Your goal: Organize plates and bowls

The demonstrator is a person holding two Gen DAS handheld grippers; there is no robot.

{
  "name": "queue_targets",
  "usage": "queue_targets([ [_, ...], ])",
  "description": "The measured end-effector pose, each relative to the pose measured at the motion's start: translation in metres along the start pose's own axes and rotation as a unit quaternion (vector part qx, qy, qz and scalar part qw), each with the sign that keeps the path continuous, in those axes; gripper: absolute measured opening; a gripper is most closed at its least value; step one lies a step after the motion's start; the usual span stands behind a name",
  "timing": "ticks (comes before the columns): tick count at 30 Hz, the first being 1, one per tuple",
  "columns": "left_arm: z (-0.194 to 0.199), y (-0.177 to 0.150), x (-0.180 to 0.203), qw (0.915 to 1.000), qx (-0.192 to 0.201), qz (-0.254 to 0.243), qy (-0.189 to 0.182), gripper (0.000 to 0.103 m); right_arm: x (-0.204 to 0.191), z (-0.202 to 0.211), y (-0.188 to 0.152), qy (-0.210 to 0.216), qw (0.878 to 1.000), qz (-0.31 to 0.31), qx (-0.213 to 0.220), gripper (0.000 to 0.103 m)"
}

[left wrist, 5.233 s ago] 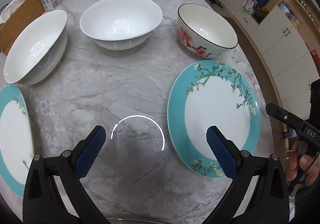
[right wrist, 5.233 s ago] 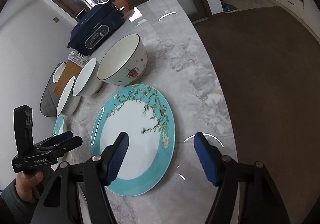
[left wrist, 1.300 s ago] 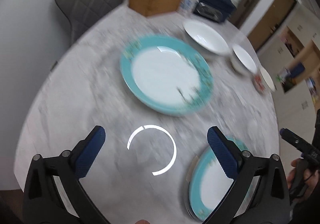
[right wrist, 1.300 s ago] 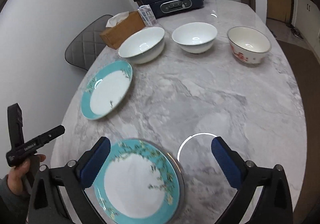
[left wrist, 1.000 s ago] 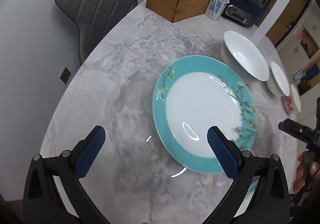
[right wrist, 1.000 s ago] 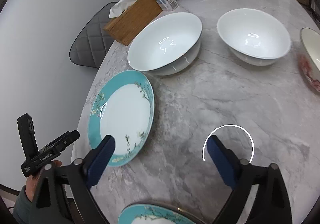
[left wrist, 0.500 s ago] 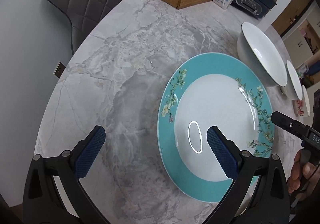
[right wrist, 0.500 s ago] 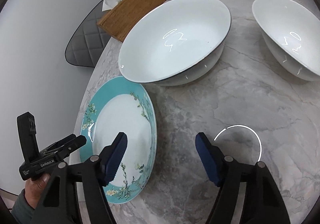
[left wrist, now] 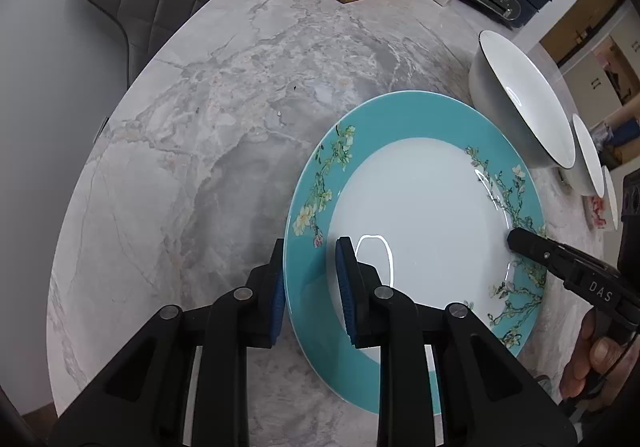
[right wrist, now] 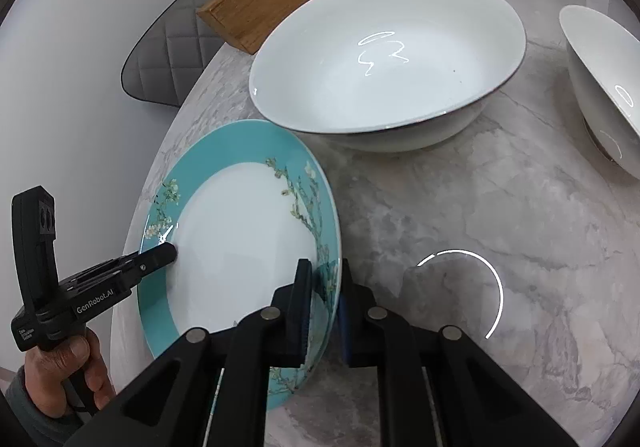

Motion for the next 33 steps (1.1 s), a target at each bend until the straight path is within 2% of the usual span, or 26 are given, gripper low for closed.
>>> queue_targets([
  [8,0.014,-0.011,0.007,1.0,-0.005,0.002,-0.008,0.017,0.005,0.006,-0.002,-0.005,1.0,-0.018,0.002,0.013],
  [19,0.057,-0.021,0.031,0.9995,0.026,-0.012,-0.013,0.016,-0.002,0.049,-0.005,-0.005,0.999,-0.015,0.029,0.012],
  [33,0.125,-0.06,0.069,0.9968,0.066,-0.027,-0.036,0.016,-0.011,0.117,-0.046,0.004,0.998,-0.008,0.069,0.011],
])
Point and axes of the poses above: each gripper's, at about its wrist camera, not at the fingertips, and z roughly against the way its jaws point, x to its right, y to its top, the point moved 6 cm from there along -z, roughly the way its jaws point, and after that the axes turned 11 degrees about -z, right-handed, at the moved point
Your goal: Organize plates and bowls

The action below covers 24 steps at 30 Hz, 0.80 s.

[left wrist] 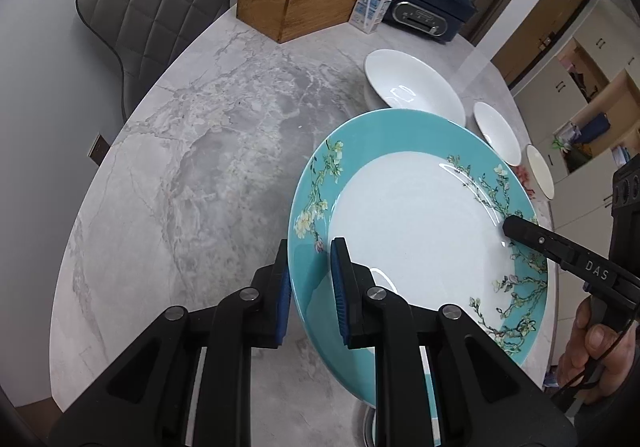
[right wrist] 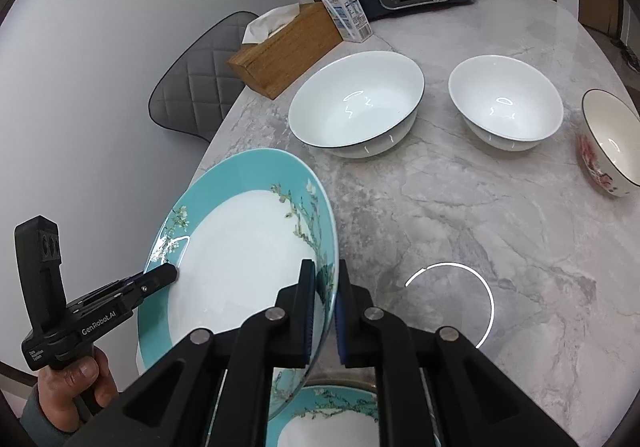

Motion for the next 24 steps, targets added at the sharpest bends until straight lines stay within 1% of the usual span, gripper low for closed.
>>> queue_targets([
  [8,0.026,-0.029,0.034,0.9996,0.006,-0.021,-0.019,0.016,0.017,0.045,-0.037,-0.008,1.0,-0.004,0.023,0.01],
  [14,0.032,-0.059,0.061,0.9986,-0.001,-0.041,-0.035,0.016,0.036,0.07,-0.068,-0.02,0.999,-0.018,0.031,0.01],
  [20,0.028,-0.097,0.08,0.997,-0.023,-0.057,-0.047,0.016,0.056,0.085,-0.103,-0.032,0.999,-0.032,0.03,0.01],
  [24,0.018,-0.123,0.088,0.9959,-0.039,-0.065,-0.05,0.016,0.071,0.084,-0.128,-0.045,0.998,-0.037,0.025,0.01],
])
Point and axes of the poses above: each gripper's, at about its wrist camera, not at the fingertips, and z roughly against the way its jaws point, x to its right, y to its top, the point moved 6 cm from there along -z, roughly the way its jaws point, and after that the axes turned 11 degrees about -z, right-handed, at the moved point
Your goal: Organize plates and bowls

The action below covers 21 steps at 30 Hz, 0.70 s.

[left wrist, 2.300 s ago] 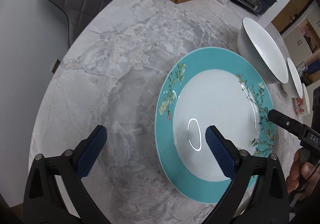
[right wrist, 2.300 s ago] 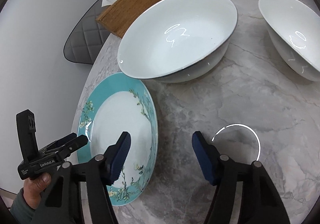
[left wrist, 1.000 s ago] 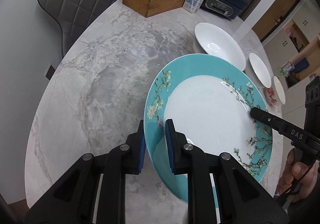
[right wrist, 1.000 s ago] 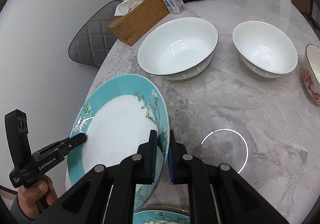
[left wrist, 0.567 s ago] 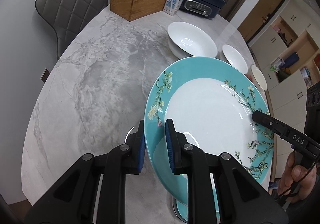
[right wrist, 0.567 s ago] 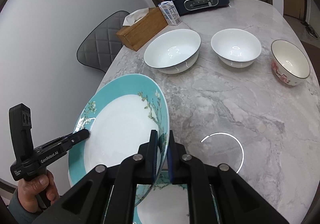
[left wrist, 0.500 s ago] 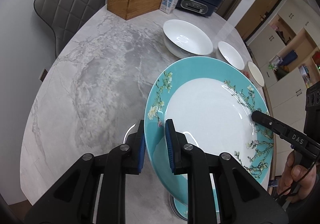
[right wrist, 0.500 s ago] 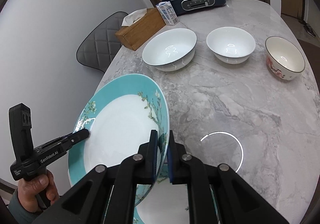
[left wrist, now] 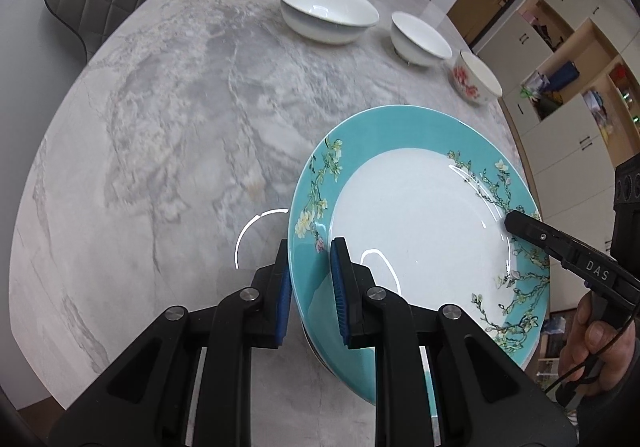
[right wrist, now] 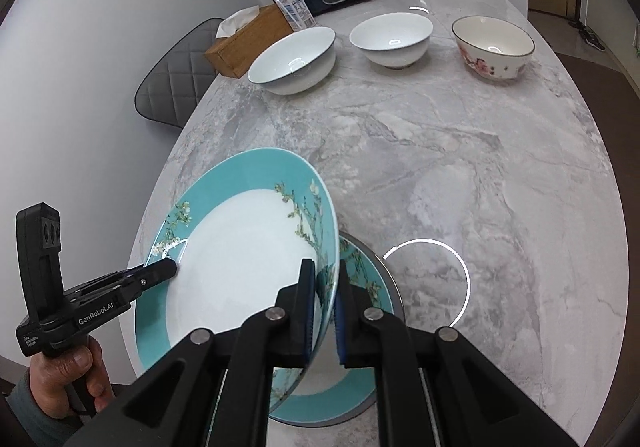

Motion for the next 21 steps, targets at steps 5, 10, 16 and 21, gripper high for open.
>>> queue_targets([
  [5,-0.019,-0.02,0.01,0.9998,-0.013,-0.014,0.003,0.016,0.021,-0.009,-0.02,-0.014,1.0,-0.012,-0.006,0.011],
  [10,-0.032,-0.029,0.011,0.9995,-0.019,-0.025,0.007,0.016,0.034,-0.015,-0.033,-0.033,0.999,-0.007,-0.001,0.011],
  [16,-0.033,-0.025,0.013,0.9988,-0.006,-0.044,0.02,0.016,0.042,-0.021,-0.038,-0.043,0.999,-0.004,0.003,0.011],
  [21,-0.034,-0.023,0.014,0.9989,-0.003,-0.044,0.016,0.016,0.047,-0.027,-0.038,-0.041,0.999,-0.008,0.001,0.012],
])
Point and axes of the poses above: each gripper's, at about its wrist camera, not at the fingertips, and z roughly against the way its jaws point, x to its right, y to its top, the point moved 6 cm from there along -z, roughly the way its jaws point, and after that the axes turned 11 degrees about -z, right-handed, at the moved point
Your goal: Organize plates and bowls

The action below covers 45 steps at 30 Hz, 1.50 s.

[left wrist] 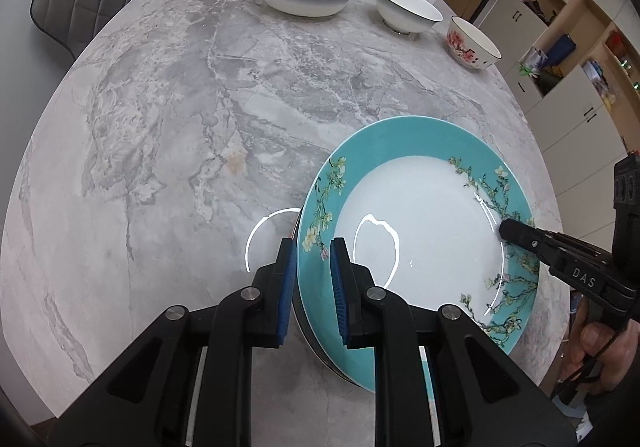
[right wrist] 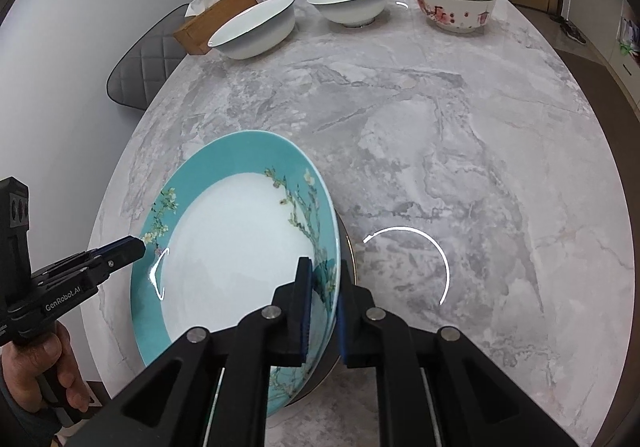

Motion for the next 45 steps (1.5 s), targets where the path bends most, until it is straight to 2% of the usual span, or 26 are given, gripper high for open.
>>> queue_targets([
  [6,-0.008,-0.004,0.004,0.9999,-0.009,0.004,-0.006,0.016,0.005,-0.008,-0.005,-0.012,1.0,0.005,-0.008,0.015],
  [15,-0.014,-0.009,0.001,0.9997,-0.019,0.014,-0.011,0.016,-0.008,-0.01,-0.009,-0.056,0.996,0.068,-0.006,0.021],
  [19,-0.014,-0.008,-0.001,0.9994,-0.019,0.025,-0.017,0.016,-0.016,-0.012,-0.015,-0.074,0.992,0.1,-0.008,0.032],
  [21,-0.013,-0.007,-0.002,0.9992,-0.016,0.033,-0.018,0.017,-0.015,-0.011,-0.015,-0.071,0.993,0.09,-0.008,0.038],
  [22,-0.012,-0.007,-0.003,0.9992,-0.015,0.034,-0.014,0.017,-0.014,-0.011,-0.015,-0.07,0.994,0.084,-0.009,0.048],
  [23,-0.01,-0.007,-0.004,0.9992,-0.016,0.037,-0.008,0.019,-0.011,-0.009,-0.014,-0.071,0.995,0.076,-0.009,0.058],
  [24,-0.008,-0.007,-0.006,0.9989,-0.016,0.043,-0.007,0.028,-0.01,-0.007,-0.014,-0.069,0.995,0.069,-0.006,0.063],
  [25,-0.006,-0.007,-0.007,0.9986,-0.015,0.05,-0.008,0.047,-0.007,-0.004,-0.013,-0.064,0.996,0.062,-0.002,0.071],
  [26,-0.001,-0.005,-0.011,0.9983,-0.01,0.058,-0.004,0.055,-0.005,-0.001,-0.012,-0.06,0.997,0.057,0.001,0.076],
  [29,0.016,0.003,-0.019,0.9975,0.016,0.068,0.007,0.068,0.004,0.014,-0.004,-0.049,0.998,0.039,0.02,0.088],
  [30,0.021,0.006,-0.022,0.9971,0.023,0.071,0.015,0.076,0.009,0.019,-0.001,-0.046,0.998,0.032,0.028,0.09],
  [32,0.031,0.017,-0.028,0.9959,0.038,0.079,0.02,0.085,0.021,0.029,0.008,-0.042,0.998,0.01,0.039,0.103],
  [33,0.032,0.022,-0.032,0.9956,0.035,0.085,0.018,0.099,0.025,0.032,0.012,-0.038,0.998,-0.001,0.044,0.103],
  [35,0.034,0.033,-0.036,0.9951,0.026,0.095,0.011,0.103,0.036,0.038,0.025,-0.026,0.998,-0.025,0.043,0.103],
  [36,0.037,0.041,-0.04,0.994,0.038,0.103,0.01,0.103,0.038,0.04,0.031,-0.021,0.998,-0.032,0.044,0.103],
  [37,0.042,0.049,-0.044,0.9924,0.057,0.109,0.012,0.103,0.04,0.042,0.041,-0.011,0.998,-0.041,0.047,0.103],
  [40,0.064,0.08,-0.056,0.9816,0.147,0.118,0.031,0.103,0.039,0.048,0.068,0.005,0.996,-0.049,0.07,0.103],
  [41,0.067,0.091,-0.06,0.9804,0.152,0.118,0.042,0.103,0.036,0.049,0.079,0.006,0.996,-0.048,0.076,0.103],
  [43,0.063,0.113,-0.07,0.9828,0.134,0.116,0.053,0.103,0.025,0.044,0.101,-0.001,0.998,-0.035,0.048,0.103],
  [45,0.055,0.136,-0.082,0.985,0.113,0.118,0.057,0.103,0.013,0.04,0.124,0.005,0.999,-0.031,0.04,0.103],
])
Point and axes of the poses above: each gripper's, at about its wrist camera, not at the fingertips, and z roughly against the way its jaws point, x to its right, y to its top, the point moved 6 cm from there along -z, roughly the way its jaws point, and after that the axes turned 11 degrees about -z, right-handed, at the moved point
